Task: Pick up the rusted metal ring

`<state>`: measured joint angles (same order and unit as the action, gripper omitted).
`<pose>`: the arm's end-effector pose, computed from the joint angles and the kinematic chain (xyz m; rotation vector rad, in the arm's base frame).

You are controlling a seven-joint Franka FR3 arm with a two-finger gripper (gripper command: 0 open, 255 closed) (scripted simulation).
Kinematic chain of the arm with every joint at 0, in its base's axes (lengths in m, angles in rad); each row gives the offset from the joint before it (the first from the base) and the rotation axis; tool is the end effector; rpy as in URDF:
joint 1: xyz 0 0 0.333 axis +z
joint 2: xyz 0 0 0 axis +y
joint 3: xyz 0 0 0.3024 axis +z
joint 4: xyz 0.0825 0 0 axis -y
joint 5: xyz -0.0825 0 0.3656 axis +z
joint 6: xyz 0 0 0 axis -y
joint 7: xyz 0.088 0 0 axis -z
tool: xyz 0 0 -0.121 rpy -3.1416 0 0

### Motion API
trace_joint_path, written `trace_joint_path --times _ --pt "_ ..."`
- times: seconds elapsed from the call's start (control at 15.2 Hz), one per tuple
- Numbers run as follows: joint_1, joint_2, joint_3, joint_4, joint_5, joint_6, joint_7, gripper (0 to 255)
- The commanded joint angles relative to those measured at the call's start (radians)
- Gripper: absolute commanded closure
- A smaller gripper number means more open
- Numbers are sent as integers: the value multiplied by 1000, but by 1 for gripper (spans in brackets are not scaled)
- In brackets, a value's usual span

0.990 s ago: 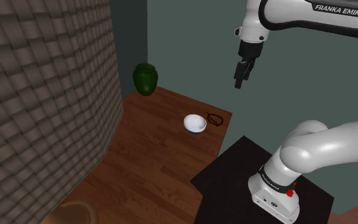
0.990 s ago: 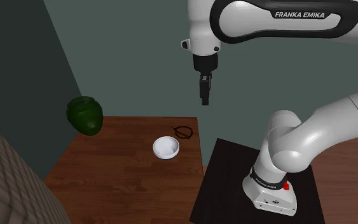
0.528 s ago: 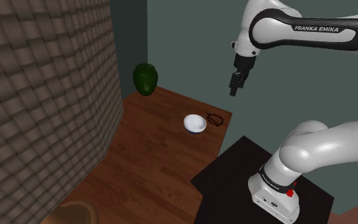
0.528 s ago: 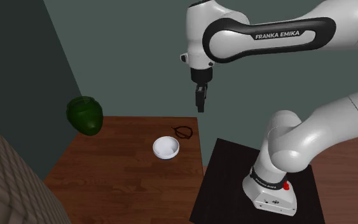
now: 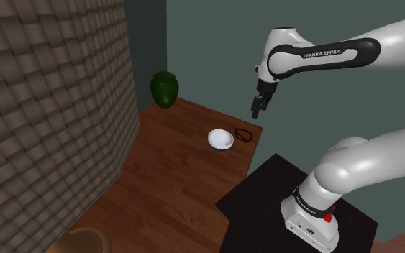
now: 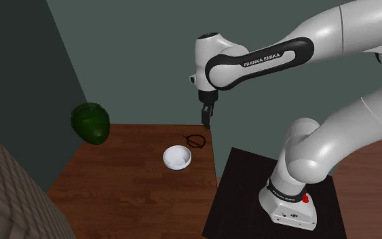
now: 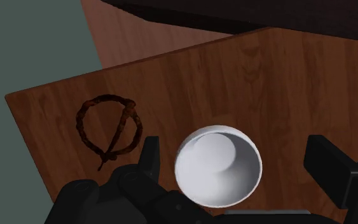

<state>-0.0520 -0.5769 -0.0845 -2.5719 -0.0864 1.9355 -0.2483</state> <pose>0.3482 -0.0546 0.4294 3.1079 0.2493 -0.1021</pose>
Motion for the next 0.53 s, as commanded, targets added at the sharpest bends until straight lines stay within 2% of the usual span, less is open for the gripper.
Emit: trace_joint_path --times 0.0,0.46 --pt "-10 49 -22 -23 -6 81 -14 0" --pt "-32 279 -100 -45 2 356 -80 0"
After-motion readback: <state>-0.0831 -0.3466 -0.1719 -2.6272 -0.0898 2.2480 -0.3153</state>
